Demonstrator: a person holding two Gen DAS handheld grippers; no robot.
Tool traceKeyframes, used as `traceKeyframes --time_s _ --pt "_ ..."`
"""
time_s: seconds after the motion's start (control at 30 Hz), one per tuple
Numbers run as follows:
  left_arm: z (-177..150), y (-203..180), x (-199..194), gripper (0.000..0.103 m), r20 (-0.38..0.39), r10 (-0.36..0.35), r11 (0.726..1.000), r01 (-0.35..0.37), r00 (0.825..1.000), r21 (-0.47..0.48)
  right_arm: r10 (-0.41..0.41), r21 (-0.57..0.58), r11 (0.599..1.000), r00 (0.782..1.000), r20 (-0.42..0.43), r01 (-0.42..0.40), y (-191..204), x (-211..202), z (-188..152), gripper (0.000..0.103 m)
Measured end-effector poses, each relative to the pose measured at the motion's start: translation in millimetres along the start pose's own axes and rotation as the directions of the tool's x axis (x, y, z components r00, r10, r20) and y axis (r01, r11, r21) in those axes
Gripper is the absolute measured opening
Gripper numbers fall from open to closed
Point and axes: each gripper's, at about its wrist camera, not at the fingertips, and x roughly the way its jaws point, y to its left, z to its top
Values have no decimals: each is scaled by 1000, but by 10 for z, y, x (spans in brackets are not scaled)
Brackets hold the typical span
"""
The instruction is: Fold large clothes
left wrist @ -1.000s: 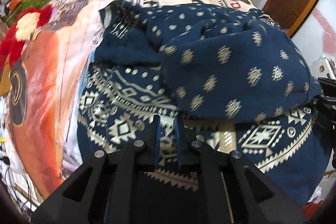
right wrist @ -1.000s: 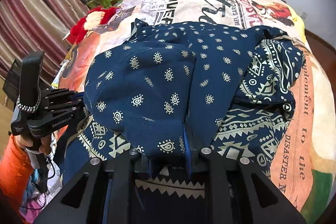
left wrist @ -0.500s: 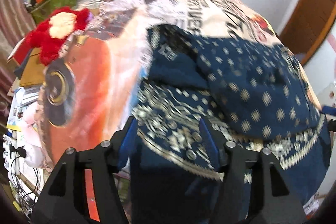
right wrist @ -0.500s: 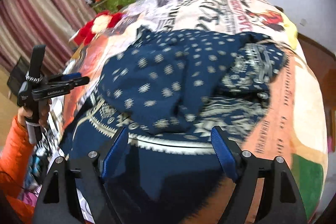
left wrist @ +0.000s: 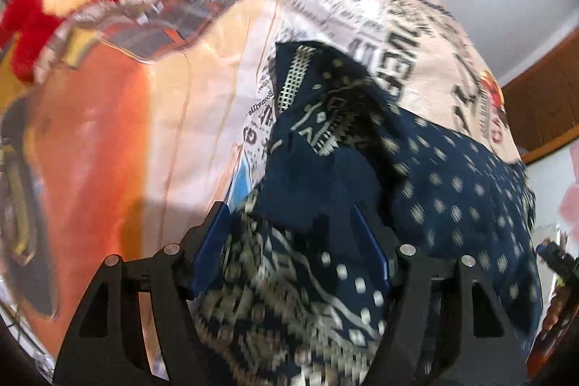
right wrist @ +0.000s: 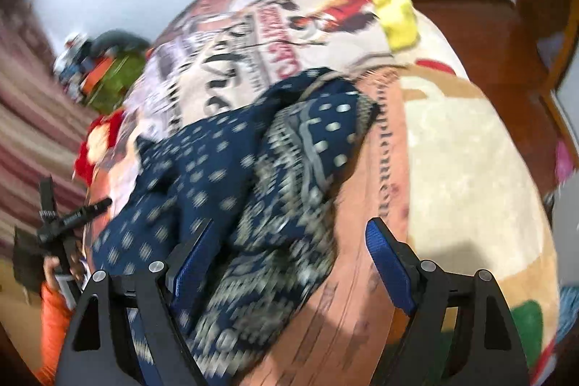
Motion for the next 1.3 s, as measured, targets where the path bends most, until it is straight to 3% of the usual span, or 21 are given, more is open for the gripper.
traceKeyframes --time_s 0.17,0.3,0.4,0.47,0.5,0.53,0.6,0.73,0.9,1.0,1.07,1.17,1.3 --pt "302 78 451 68 -34 -28 999 27 999 -23 13 56 998 1000 -26 -11 -236 339 321 82" --pt "491 49 705 68 -49 -142 989 140 989 -36 55 87 995 998 -32 -52 -301 580 528 78" --pt "612 -27 843 63 -41 -170 985 169 985 -33 89 54 995 996 -11 -89 -218 682 635 63" --pt "674 -80 895 55 -30 -152 988 151 988 -26 105 61 993 994 -22 -104 -191 799 679 51" --pt "698 -114 910 40 -24 -132 991 132 991 -14 109 59 992 994 -25 -108 -176 848 694 46" --pt "715 -138 923 17 -21 -93 996 93 995 -2 111 49 993 993 -30 -110 -159 910 722 37" --pt "750 -140 916 10 -25 -88 996 88 996 -3 117 32 993 993 -34 -116 -125 977 765 27" --pt "747 -175 590 7 78 -22 998 18 997 56 120 1 993 993 -13 -120 -30 973 866 17" --pt "848 -111 101 6 177 -16 999 7 984 48 119 -86 990 992 37 -115 285 952 1172 14" --pt "982 -105 -84 6 234 52 995 -69 971 68 122 -119 986 991 58 -115 491 1031 1414 14" --pt "1070 -41 -85 7 242 95 992 -111 966 55 115 -130 986 990 76 -104 604 1125 1568 14" --pt "1123 160 50 7 195 132 991 -135 972 2 114 -102 989 991 76 -106 722 1358 1749 14" --pt "1074 366 187 9 154 157 987 -153 975 -40 75 -73 995 996 47 -71 764 1569 1767 14"
